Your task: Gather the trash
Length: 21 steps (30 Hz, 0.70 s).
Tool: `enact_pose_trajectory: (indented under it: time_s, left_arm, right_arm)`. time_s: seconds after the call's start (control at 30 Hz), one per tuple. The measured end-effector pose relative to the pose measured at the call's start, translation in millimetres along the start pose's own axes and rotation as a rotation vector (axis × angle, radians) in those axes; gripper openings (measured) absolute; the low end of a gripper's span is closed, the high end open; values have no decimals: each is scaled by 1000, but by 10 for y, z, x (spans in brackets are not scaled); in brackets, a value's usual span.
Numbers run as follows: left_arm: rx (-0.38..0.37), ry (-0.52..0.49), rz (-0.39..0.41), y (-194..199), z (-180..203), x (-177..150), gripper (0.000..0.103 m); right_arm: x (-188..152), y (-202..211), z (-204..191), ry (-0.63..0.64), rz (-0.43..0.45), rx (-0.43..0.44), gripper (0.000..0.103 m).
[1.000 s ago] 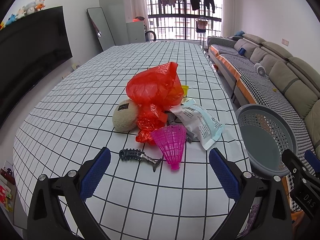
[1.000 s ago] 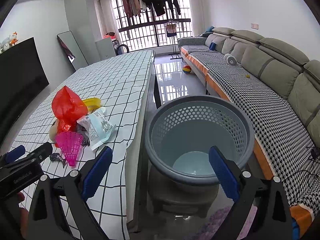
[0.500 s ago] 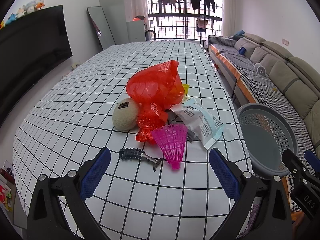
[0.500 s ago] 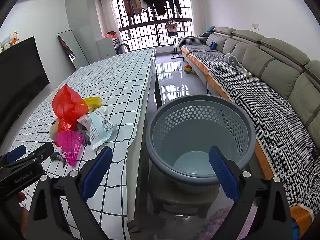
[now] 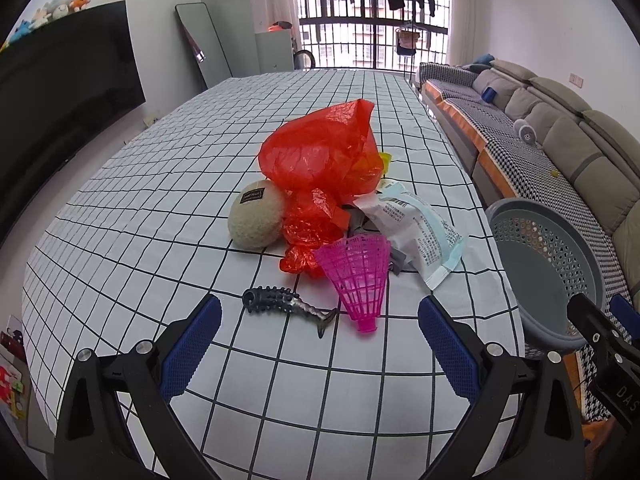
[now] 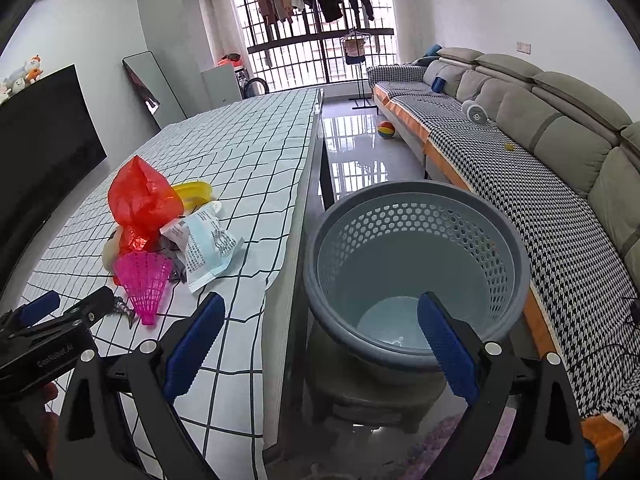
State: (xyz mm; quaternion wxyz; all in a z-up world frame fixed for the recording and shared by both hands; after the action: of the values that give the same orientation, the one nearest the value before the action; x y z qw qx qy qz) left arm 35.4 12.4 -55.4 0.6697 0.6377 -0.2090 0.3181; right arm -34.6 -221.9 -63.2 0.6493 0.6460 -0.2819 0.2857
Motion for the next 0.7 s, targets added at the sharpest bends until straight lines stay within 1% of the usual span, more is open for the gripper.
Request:
enact_pose_trajectory:
  time_s: [0.13,0.27,0.47,0.6,0.7]
  left_arm:
    - [14,19,-6,-92,-148,23,97]
    - [53,41,-14,-191,-349,61,97]
    - [124,61,-19,-274,-654,101,97]
    - [141,89,-29,-314,-792,107,97]
    - [146,112,-35,-350,-867,108,97]
  right_arm:
    - [54,-151,-95,19,-25,34,93]
    - [140,-336,-258,65,-45,79,93]
    - [363,-606,-539,141,-77,178,93]
    - [539,-805,-728,212,-90,203,93]
    - [617,-1009,-823,245,-124,225,93]
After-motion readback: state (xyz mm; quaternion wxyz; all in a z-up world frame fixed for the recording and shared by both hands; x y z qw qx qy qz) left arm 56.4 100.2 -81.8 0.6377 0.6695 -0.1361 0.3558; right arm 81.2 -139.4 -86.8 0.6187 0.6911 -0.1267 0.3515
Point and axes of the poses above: each gripper's, at about its wrist camera, not at the fingertips, and y roughly against the way its jaws point, z to its right, x to its top, the point moved 7 cm from there along -y, roughly the way its jaws point, and after that the axes turned 13 degrees about y, right-handed, at the moved point
